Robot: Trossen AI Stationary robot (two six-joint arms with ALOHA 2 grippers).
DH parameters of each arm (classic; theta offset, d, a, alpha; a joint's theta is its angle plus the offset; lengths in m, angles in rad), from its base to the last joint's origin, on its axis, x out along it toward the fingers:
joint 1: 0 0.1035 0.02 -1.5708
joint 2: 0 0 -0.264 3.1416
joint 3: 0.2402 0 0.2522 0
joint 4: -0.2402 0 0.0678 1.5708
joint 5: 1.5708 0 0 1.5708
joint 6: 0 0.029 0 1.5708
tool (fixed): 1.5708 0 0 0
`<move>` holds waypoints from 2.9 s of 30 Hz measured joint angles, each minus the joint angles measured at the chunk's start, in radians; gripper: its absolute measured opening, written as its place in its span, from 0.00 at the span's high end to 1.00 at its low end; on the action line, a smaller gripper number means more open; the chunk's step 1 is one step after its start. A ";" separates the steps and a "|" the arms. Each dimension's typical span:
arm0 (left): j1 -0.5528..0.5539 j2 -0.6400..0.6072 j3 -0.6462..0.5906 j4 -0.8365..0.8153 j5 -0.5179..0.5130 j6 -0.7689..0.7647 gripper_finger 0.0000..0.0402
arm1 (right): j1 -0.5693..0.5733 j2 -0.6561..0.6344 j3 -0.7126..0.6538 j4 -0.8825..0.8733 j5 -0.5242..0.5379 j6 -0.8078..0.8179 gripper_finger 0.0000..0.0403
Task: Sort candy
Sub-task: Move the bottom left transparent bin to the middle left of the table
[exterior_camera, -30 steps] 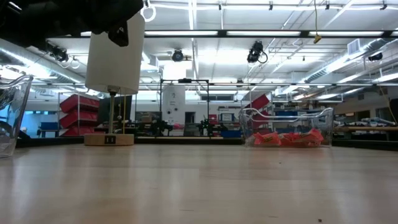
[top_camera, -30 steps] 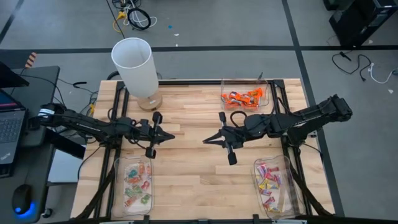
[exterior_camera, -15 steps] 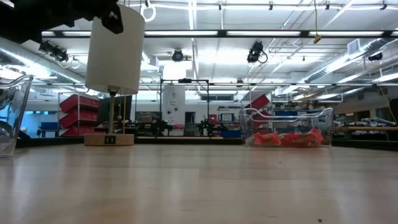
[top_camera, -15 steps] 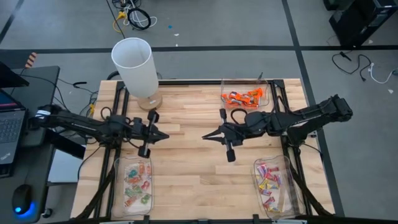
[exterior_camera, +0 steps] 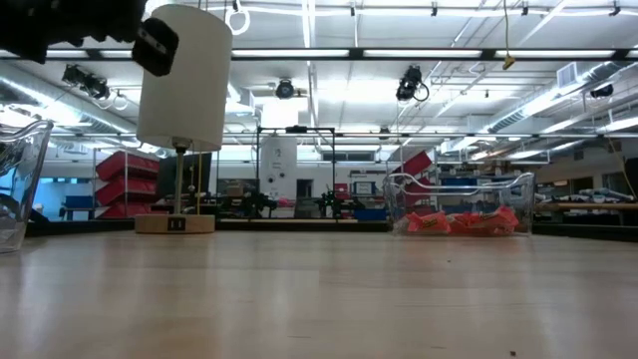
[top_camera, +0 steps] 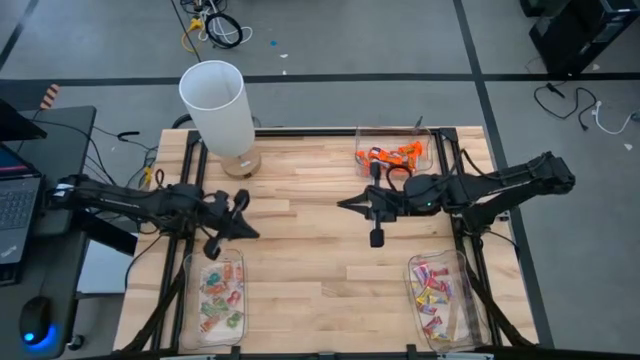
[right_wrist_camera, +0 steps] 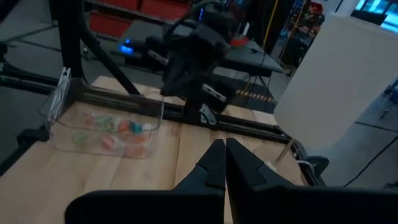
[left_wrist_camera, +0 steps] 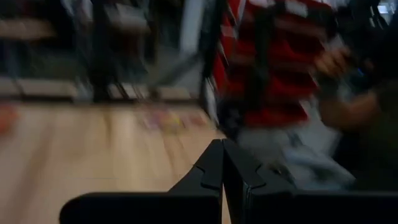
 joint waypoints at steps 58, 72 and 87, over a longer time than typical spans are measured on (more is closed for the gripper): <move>-0.149 0.036 0.383 -1.394 -0.036 -0.383 0.86 | -0.035 0.124 -0.001 -0.076 -0.001 0.098 1.00; -0.165 0.041 0.383 -1.390 -0.023 -0.305 0.73 | -0.034 0.124 -0.001 -0.077 -0.005 0.106 1.00; -0.183 0.049 0.382 -1.407 -0.089 -0.425 0.75 | -0.034 0.124 -0.001 -0.077 -0.005 0.107 1.00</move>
